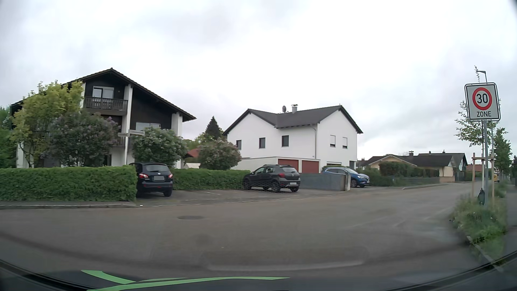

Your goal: Follow the waypoints while adhering to traffic rules and regulations

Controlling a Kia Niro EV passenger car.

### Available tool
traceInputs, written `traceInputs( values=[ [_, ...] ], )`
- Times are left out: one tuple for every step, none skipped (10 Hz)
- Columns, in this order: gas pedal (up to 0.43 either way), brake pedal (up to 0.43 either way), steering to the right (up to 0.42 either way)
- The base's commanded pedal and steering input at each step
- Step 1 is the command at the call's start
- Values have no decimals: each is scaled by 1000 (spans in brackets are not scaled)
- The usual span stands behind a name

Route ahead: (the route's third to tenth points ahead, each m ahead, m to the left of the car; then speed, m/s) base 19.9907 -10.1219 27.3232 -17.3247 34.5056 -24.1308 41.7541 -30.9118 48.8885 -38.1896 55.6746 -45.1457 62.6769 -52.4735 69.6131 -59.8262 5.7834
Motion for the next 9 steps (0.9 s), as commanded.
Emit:
traceInputs(
  values=[
    [67,0,255],
    [79,0,256],
    [79,0,260],
    [79,0,261],
    [87,0,262],
    [98,0,261],
    [110,0,261],
    [130,0,262],
    [150,0,261]
  ],
)
